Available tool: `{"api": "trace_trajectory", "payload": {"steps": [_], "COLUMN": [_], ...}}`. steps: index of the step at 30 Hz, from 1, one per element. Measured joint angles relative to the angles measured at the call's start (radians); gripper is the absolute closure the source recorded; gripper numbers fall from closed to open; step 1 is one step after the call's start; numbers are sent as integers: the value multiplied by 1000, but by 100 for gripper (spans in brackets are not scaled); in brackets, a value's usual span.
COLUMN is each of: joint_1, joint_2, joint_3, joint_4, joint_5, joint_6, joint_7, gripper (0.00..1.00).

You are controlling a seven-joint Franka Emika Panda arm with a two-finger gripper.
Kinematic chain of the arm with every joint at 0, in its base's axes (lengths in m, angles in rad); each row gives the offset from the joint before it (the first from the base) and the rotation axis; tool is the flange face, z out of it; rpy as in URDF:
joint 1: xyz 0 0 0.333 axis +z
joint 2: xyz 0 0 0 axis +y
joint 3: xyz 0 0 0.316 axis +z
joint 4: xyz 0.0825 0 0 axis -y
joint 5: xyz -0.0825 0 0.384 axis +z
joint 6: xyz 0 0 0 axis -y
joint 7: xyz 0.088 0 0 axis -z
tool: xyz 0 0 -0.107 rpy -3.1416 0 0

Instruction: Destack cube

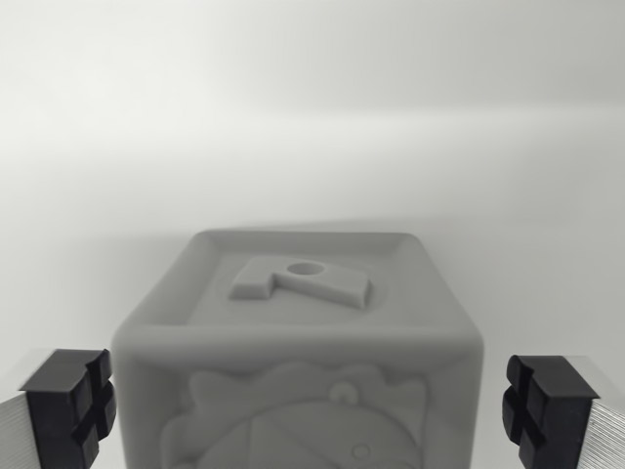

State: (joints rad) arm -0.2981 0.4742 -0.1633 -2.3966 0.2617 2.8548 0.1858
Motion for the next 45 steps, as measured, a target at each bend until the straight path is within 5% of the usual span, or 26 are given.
{"api": "trace_trajectory", "payload": {"steps": [10, 17, 29, 45], "joint_1": [29, 54, 90, 98], "joint_2": [-63, -123, -252, -416], "joint_3": [-34, -66, -118, -139], "joint_4": [-17, -31, -46, -40], "joint_5": [-20, -49, -129, -230], "joint_6": [-47, -92, -199, -360], "joint_7": [14, 35, 93, 165], "gripper": [0, 0, 0, 0]}}
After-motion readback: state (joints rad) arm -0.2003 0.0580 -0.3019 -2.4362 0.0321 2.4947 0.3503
